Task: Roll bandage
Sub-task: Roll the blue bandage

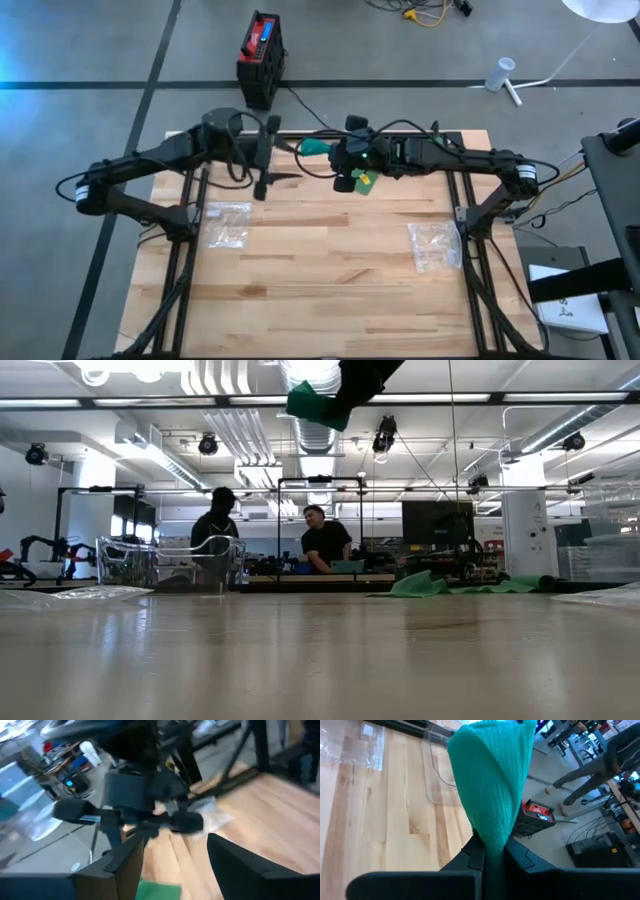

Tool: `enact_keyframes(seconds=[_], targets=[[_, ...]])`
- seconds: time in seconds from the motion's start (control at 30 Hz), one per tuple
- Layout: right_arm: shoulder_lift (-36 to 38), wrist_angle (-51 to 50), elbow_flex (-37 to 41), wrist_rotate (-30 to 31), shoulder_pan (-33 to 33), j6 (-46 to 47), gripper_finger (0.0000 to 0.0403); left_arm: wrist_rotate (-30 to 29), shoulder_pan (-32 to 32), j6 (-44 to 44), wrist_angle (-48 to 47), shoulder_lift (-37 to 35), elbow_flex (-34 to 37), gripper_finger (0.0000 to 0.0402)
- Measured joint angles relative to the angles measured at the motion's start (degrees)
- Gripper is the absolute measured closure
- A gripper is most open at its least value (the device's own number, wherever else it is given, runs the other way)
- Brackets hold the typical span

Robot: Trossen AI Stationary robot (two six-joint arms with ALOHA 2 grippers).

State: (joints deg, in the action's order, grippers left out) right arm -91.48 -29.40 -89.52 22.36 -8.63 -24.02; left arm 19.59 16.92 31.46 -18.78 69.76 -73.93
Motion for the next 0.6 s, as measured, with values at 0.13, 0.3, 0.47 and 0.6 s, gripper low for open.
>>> enact_keyframes(seconds=[0.13,0.3,0.47,0.6], targets=[[0.0,2.3,0.0,0.1,0.2,-0.7,0.038,-3.9,0.0,-4.1,4.1,5.2,0.5,0.0213],[0.0,1.9,0.0,0.3,0.5,-0.8,0.038,-9.4,-0.2,-3.6,5.7,10.9,-0.6,0.0242],[-0.2,1.3,0.0,1.0,0.6,0.6,0.038,-23.7,-0.2,-6.0,-2.3,12.7,-5.1,0.0263],[-0.2,0.4,0.0,0.4,1.0,0.6,0.038,-21.7,0.7,-7.9,-11.7,11.3,-7.9,0.0268]])
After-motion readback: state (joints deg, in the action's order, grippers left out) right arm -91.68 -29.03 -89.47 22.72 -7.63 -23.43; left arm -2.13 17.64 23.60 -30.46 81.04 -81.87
